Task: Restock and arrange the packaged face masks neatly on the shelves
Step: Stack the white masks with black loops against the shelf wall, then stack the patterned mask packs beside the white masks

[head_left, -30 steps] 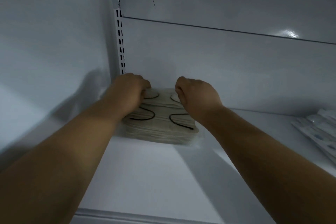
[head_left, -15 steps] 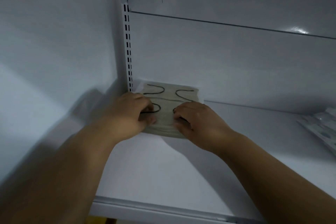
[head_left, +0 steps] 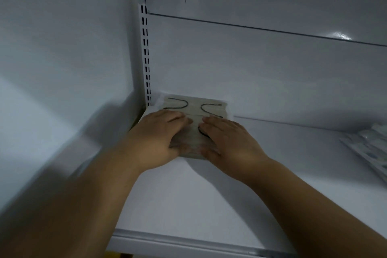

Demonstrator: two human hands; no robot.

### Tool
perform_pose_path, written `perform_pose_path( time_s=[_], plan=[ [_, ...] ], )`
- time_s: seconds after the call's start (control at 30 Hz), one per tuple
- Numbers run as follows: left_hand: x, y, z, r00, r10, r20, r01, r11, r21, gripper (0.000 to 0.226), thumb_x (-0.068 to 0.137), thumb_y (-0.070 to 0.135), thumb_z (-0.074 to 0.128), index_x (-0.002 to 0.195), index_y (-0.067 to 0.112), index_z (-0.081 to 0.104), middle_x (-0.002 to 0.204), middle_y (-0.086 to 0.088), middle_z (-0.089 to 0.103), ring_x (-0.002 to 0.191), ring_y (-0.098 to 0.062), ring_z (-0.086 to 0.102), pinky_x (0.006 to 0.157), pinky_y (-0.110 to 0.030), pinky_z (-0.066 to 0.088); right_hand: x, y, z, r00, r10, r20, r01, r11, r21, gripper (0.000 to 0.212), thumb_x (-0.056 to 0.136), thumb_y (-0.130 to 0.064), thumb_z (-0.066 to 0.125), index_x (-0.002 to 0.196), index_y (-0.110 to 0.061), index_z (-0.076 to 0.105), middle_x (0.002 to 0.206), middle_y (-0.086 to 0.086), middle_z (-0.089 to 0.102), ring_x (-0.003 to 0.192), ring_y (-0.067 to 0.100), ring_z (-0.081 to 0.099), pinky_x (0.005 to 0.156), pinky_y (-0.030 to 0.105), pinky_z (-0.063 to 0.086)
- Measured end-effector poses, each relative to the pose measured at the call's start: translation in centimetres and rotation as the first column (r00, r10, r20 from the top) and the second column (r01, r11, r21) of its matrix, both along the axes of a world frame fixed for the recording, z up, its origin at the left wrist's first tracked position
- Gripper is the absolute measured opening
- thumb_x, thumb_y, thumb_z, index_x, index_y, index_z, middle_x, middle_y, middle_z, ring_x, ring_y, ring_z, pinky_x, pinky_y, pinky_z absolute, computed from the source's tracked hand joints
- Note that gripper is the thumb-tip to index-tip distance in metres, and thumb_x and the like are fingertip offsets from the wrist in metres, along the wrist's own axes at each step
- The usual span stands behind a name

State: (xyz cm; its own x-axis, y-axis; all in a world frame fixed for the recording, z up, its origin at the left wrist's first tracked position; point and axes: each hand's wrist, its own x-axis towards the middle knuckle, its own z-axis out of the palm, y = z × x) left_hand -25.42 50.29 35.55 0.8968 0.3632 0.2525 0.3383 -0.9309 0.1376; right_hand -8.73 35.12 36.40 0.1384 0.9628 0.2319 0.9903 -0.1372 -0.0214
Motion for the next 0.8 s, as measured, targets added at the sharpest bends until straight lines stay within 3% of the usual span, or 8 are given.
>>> perform_pose_path(
  time_s=[0.13, 0.23, 0.3, 0.43, 0.6, 0.67, 0.8],
  plan=[
    [0.4, 0.2, -0.4, 0.998, -0.017, -0.057, 0.016, 1.0, -0.018, 0.072, 0.085, 0.063, 0.045, 0.141, 0.02, 0.057, 0.144, -0.003, 0.055, 0.132, -0.026, 0.052, 0.11, -0.033, 0.029, 0.1, 0.3, -0.1, 0.997, -0.023, -0.073, 0.019, 0.999, -0.044, 0.086, 0.081, -0.063, 0.017, 0.147, -0.017, 0.047, 0.155, 0.003, 0.043, 0.144, 0.02, 0.038, 0.118, 0.033, 0.023],
    [0.2, 0.0, 0.0, 0.999, -0.022, -0.043, 0.021, 1.0, -0.021, 0.081, 0.081, 0.067, 0.034, 0.144, 0.021, 0.053, 0.149, -0.002, 0.05, 0.137, -0.024, 0.046, 0.112, -0.029, 0.023, -0.1, -0.2, -0.8, 0.995, -0.009, -0.104, 0.007, 1.0, -0.014, 0.07, 0.089, -0.054, 0.034, 0.137, -0.01, 0.058, 0.143, 0.011, 0.056, 0.133, 0.027, 0.053, 0.111, 0.042, 0.035],
    [0.2, -0.4, 0.6, 1.0, 0.004, -0.005, -0.004, 1.0, -0.031, 0.085, 0.079, 0.069, 0.029, 0.148, 0.024, 0.048, 0.153, 0.003, 0.045, 0.141, -0.019, 0.039, 0.113, -0.024, 0.018, 0.2, -0.5, -0.6, 0.99, -0.007, -0.142, 0.018, 0.997, 0.073, 0.058, 0.094, -0.045, 0.039, 0.134, -0.01, 0.061, 0.141, 0.011, 0.058, 0.131, 0.028, 0.055, 0.111, 0.04, 0.035],
    [0.9, -1.6, 1.6, 0.997, -0.014, 0.076, 0.016, 1.0, -0.027, 0.062, 0.091, 0.055, 0.03, 0.131, 0.021, 0.064, 0.133, 0.004, 0.062, 0.123, -0.02, 0.054, 0.104, -0.027, 0.035, 1.6, -1.7, 1.4, 0.978, -0.146, -0.151, 0.16, 0.983, 0.086, 0.049, 0.107, -0.037, 0.035, 0.153, -0.02, 0.036, 0.16, -0.002, 0.033, 0.147, 0.013, 0.028, 0.117, 0.021, 0.013],
    [3.3, -5.4, 2.2, 0.98, -0.117, 0.162, 0.121, 0.993, -0.014, 0.046, 0.09, 0.04, 0.038, 0.112, 0.018, 0.073, 0.109, 0.003, 0.069, 0.102, -0.023, 0.063, 0.088, -0.039, 0.054, 3.4, -4.6, 3.6, 0.953, -0.268, -0.14, 0.282, 0.955, 0.088, 0.051, 0.106, -0.037, 0.037, 0.154, -0.021, 0.033, 0.159, -0.006, 0.034, 0.146, 0.012, 0.029, 0.117, 0.023, 0.017],
    [4.9, -7.8, 2.4, 0.965, -0.18, 0.19, 0.185, 0.983, -0.006, 0.044, 0.091, 0.039, 0.04, 0.113, 0.02, 0.073, 0.109, 0.003, 0.07, 0.102, -0.023, 0.063, 0.089, -0.037, 0.054, 4.6, -6.1, 4.7, 0.934, -0.325, -0.149, 0.344, 0.93, 0.13, 0.049, 0.105, -0.035, 0.041, 0.152, -0.019, 0.038, 0.156, -0.003, 0.04, 0.142, 0.015, 0.037, 0.115, 0.025, 0.023],
    [8.7, -12.2, 2.3, 0.955, -0.274, 0.114, 0.279, 0.959, -0.04, 0.038, 0.1, 0.038, 0.046, 0.134, 0.028, 0.061, 0.132, 0.008, 0.06, 0.122, -0.015, 0.052, 0.102, -0.032, 0.043, 6.9, -9.9, 6.5, 0.911, -0.38, -0.162, 0.407, 0.891, 0.201, 0.047, 0.104, -0.033, 0.045, 0.148, -0.017, 0.044, 0.15, -0.001, 0.048, 0.137, 0.018, 0.043, 0.111, 0.025, 0.029]
  ],
)
